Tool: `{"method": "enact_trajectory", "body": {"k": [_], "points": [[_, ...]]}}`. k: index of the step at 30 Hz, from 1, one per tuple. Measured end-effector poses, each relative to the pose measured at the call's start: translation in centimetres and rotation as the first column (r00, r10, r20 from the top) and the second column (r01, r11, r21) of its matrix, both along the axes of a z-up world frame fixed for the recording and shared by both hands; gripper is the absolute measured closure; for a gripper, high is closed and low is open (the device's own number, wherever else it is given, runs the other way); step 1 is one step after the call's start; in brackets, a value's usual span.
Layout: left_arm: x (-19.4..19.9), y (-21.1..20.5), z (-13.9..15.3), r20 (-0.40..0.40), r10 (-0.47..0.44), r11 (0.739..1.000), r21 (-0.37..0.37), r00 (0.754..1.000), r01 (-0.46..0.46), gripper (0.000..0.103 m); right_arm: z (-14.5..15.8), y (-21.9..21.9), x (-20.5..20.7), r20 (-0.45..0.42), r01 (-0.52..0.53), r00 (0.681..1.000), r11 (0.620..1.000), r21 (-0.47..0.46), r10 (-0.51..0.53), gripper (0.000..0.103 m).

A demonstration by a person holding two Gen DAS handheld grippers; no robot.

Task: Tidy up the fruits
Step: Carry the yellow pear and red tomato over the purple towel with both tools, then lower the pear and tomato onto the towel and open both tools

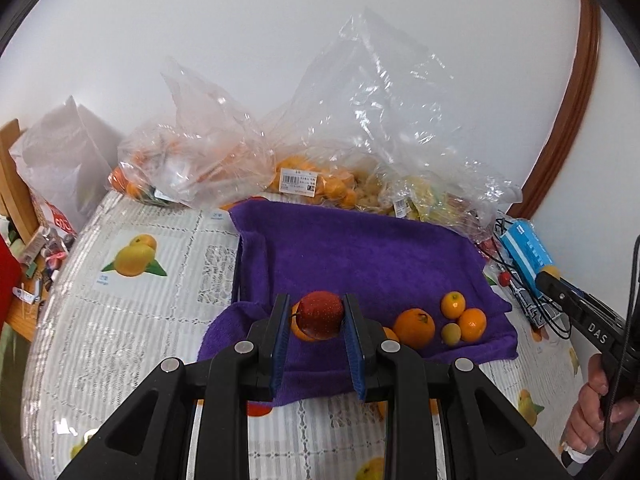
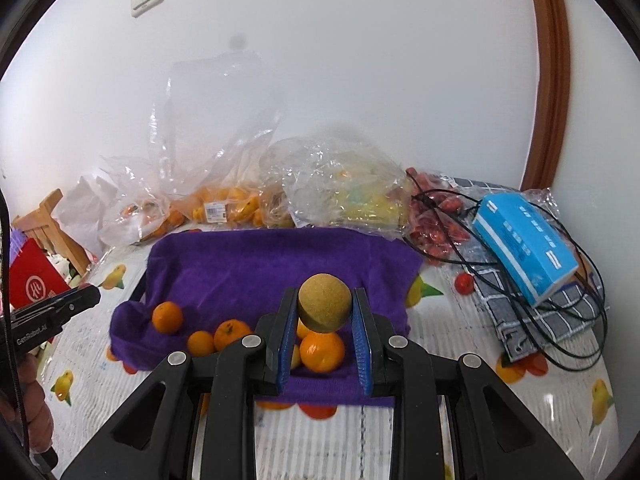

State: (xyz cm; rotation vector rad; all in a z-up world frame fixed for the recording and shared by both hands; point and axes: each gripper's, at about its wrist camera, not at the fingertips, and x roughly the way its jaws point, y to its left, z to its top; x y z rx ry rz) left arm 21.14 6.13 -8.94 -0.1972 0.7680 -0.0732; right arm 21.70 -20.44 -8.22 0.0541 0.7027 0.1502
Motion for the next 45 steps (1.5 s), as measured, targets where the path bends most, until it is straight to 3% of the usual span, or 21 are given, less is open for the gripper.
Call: {"method": "enact_trajectory", "body": {"k": [21,29,41,45], "points": [[3.6,-2.7,-5.4,-0.102,-0.095,0.995,-0.037,0.99,0.092,0.078,-8.0,-0.6,6.7,-0.139,0.015,0.99,1.0,-0.005,-0.016,0.077],[3.6,-3.6,-5.9,-0.13,-0.137,0.991,-0.023,0.982,0.135,0.078,-9.2,-0.1,7.1,-0.163,-0.001,0.987,1.0,-0.011,-0.001,0.077],[3.1,-3.5,-6.0,-0.147,-0.131,0.991,-0.017,0.98,0.13,0.078,-8.9,-0.2,6.7,-0.168,-0.011,0.986,1.0,-0.011,0.009,0.077],[2.2,-2.9,-5.4,-0.14,-0.125,0.992,-0.017,0.982,0.123,0.068,-8.3,-0.5,6.2,-0.172,-0.002,0.985,1.0,-0.009,0.001,0.076]]}}
